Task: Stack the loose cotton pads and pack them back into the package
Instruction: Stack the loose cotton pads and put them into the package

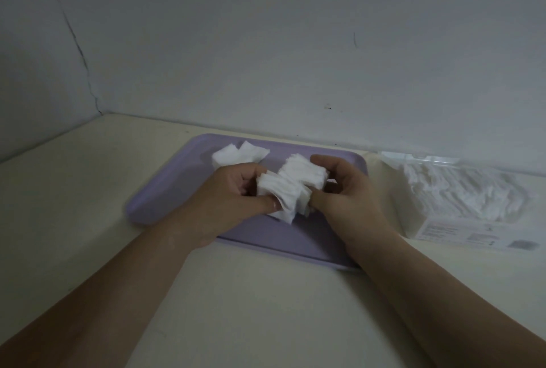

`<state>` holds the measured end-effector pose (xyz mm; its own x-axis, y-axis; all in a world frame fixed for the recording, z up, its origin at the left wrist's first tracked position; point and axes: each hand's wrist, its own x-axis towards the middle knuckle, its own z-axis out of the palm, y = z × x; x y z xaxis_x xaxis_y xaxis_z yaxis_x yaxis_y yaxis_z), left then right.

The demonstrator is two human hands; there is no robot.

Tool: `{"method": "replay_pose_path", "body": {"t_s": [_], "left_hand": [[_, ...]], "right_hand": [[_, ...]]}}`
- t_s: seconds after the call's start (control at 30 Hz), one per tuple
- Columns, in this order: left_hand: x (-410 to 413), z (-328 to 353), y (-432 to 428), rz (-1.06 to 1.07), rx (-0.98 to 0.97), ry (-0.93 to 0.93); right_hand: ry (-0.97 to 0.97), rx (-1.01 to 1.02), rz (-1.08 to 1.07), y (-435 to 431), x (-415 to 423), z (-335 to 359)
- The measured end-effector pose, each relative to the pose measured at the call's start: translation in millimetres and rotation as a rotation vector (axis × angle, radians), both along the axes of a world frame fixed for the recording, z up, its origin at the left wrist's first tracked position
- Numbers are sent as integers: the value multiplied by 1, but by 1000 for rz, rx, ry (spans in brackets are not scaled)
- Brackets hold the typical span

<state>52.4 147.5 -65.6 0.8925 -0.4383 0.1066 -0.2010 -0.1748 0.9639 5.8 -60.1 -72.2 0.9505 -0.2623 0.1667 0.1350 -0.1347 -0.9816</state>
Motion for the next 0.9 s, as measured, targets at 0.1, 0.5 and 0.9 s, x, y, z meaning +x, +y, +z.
{"method": "replay_pose_path", "body": {"t_s": [0.1,0.5,0.9], "left_hand": [[0,1,-1,10,4,-4],[-2,1,-6,147,8,-47],[-3,6,0,-9,-149,86]], "right_hand": [[-8,8,14,1,-2,1],[25,76,84,3,-3,3],[-44,-87,-200,-3,0,-1]]}}
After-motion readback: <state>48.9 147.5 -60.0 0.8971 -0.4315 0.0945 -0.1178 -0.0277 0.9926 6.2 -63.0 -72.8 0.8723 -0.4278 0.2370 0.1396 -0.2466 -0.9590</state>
